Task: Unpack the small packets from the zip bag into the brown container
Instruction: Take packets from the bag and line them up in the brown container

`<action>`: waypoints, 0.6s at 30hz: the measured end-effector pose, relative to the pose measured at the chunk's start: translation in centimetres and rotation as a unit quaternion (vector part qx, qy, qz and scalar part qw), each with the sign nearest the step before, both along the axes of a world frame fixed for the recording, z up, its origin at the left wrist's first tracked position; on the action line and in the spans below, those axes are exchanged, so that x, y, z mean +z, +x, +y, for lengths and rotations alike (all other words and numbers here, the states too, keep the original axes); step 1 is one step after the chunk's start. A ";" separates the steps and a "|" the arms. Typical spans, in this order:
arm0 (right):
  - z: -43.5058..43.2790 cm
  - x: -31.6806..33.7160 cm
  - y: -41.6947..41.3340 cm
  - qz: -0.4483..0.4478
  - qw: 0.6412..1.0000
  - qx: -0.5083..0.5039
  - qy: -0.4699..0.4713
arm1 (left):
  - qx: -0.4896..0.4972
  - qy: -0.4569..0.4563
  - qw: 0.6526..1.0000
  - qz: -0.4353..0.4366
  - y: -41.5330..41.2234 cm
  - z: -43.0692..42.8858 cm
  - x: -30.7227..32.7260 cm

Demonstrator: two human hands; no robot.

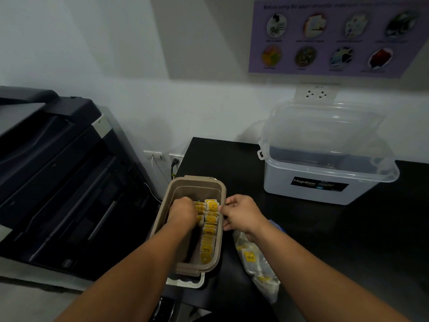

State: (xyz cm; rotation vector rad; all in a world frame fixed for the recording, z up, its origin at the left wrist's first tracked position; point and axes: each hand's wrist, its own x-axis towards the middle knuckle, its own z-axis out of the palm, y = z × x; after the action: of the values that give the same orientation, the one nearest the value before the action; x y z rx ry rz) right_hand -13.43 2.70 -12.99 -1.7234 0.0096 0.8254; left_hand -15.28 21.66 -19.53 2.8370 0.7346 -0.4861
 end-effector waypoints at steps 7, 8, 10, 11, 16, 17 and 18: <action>-0.1 -0.2 -0.1 0.009 1.000 -0.014 0.014 | 0.087 -0.072 0.990 -0.082 -0.3 -0.7 -0.8; -0.1 -0.3 -0.1 0.009 1.000 -0.016 0.014 | 0.099 -0.081 0.988 -0.091 -0.2 -0.6 -0.9; -0.2 -0.3 -0.1 0.010 1.000 -0.019 0.014 | 0.126 -0.104 0.981 -0.101 0.1 -0.5 -1.1; -0.2 -0.3 -0.1 0.012 1.000 -0.019 0.016 | 0.131 -0.112 0.980 -0.100 0.3 -0.4 -1.2; -0.5 -0.3 0.0 0.013 1.000 -0.013 0.014 | 0.130 -0.147 0.977 -0.083 0.8 -0.9 -1.3; -0.5 -0.2 0.0 0.014 1.000 -0.011 0.013 | 0.128 -0.147 0.977 -0.081 0.8 -1.0 -1.1; -0.5 -0.2 0.0 0.014 1.000 -0.010 0.013 | 0.125 -0.148 0.978 -0.074 0.8 -1.1 -0.9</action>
State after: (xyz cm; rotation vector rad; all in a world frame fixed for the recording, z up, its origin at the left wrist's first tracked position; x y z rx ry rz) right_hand -13.39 2.22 -13.18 -1.6842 0.0348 0.8319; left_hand -14.51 20.52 -20.41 2.4331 0.8926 -0.3104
